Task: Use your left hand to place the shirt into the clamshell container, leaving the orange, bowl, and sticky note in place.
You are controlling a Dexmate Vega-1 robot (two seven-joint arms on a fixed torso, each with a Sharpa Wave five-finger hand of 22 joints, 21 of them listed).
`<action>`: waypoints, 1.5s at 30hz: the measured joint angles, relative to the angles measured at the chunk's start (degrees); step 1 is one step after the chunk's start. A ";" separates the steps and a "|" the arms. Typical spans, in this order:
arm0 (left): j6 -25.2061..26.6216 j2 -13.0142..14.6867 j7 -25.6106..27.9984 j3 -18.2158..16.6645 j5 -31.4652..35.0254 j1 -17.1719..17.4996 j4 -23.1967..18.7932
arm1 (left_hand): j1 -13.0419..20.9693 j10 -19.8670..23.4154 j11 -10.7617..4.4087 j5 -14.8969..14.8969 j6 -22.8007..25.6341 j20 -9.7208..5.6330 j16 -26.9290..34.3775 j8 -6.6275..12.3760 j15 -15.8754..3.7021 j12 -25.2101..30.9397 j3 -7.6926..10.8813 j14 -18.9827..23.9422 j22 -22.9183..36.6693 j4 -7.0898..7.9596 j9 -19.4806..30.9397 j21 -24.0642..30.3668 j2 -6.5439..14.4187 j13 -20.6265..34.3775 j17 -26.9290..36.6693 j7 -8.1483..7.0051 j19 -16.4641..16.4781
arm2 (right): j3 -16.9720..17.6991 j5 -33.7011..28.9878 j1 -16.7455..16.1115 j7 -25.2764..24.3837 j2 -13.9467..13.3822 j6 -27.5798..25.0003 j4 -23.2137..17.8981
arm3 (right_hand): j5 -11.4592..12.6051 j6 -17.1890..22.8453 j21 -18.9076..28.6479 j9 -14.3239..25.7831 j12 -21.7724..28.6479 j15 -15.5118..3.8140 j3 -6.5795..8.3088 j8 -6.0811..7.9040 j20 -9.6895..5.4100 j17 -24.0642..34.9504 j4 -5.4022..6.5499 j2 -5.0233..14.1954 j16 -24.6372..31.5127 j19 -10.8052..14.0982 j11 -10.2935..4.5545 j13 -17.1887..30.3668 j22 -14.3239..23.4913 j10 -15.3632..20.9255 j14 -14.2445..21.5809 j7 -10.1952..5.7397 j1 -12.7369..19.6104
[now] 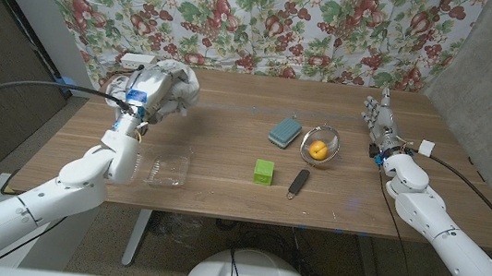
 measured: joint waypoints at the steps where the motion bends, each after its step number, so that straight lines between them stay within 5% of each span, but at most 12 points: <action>1: 0.05 0.08 0.03 -0.26 0.01 0.42 -0.30 | 0.00 0.00 0.00 0.00 0.00 0.00 -0.01 0.00 0.00 0.00 0.00 0.00 -0.09 0.00 0.00 0.00 0.00 0.00 0.00 0.00 0.00 | 0.00 0.00 0.00 -0.02 0.00 0.00 0.00 | 0.00 0.00 0.00 0.00 0.00 0.00 0.00 0.00 0.00 0.00 0.00 0.00 0.00 0.00 0.00 0.00 0.00 0.00 0.00 0.00 0.00; 11: 1.29 0.69 0.32 -2.57 0.23 4.55 -3.11 | 0.00 0.00 0.00 -0.13 0.00 0.02 -0.04 0.00 0.00 0.00 0.00 0.00 -0.58 0.00 -0.25 0.00 0.00 0.00 -0.02 0.00 0.02 | -0.01 -0.09 -0.59 -0.42 -0.05 0.00 -0.76 | 0.00 0.00 0.00 0.00 -0.27 -0.10 0.25 0.00 -1.46 0.00 -0.25 0.00 0.00 0.42 0.00 0.00 -0.13 0.00 0.35 0.00 0.00; 45: 1.68 0.33 -1.09 -7.70 1.04 13.29 -8.33 | 0.00 0.00 0.00 -0.13 -0.09 0.12 0.14 0.27 0.00 0.00 0.00 0.01 -2.06 0.00 -0.73 0.48 0.00 0.00 0.32 -0.09 0.16 | -0.02 -0.65 -0.54 -0.73 -0.20 0.07 -0.71 | 0.00 0.32 0.00 0.00 -0.23 -0.31 0.25 0.00 -1.43 0.00 -0.25 0.01 0.00 0.42 0.00 0.00 -0.12 0.00 0.55 -0.32 0.01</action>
